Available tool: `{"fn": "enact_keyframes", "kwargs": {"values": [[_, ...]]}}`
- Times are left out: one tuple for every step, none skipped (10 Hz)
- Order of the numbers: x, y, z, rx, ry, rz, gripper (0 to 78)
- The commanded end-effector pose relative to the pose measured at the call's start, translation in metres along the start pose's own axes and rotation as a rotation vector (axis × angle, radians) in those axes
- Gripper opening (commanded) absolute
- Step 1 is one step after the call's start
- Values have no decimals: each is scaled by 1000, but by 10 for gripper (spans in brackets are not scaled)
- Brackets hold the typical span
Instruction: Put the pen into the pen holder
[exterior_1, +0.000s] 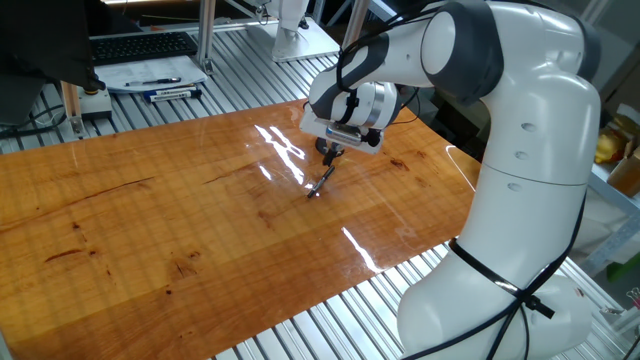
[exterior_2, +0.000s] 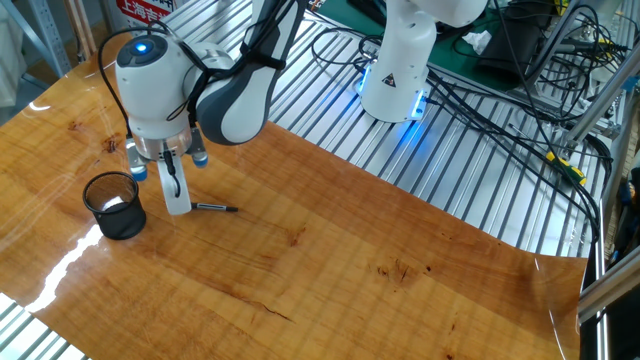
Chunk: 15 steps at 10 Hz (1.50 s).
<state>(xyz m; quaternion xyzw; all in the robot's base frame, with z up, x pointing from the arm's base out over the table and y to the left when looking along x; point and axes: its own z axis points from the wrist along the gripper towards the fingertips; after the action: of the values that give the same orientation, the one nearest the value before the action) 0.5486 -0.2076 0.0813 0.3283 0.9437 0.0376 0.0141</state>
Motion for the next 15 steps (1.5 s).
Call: {"fn": "enact_keyframes", "kwargs": {"values": [[-1,0,-1,-5,-2,9,774],[-1,0,-1,-5,-2,9,774],[-1,0,-1,-5,-2,9,774],[-1,0,-1,-5,-2,9,774],[-1,0,-1,-5,-2,9,774],[-1,0,-1,-5,-2,9,774],[-1,0,-1,-5,-2,9,774],[-1,0,-1,-5,-2,9,774],[-1,0,-1,-5,-2,9,774],[-1,0,-1,-5,-2,9,774],[-1,0,-1,-5,-2,9,774],[-1,0,-1,-5,-2,9,774],[-1,0,-1,-5,-2,9,774],[-1,-1,11,7,-20,102,774],[-1,-1,14,18,-30,108,774]]}}
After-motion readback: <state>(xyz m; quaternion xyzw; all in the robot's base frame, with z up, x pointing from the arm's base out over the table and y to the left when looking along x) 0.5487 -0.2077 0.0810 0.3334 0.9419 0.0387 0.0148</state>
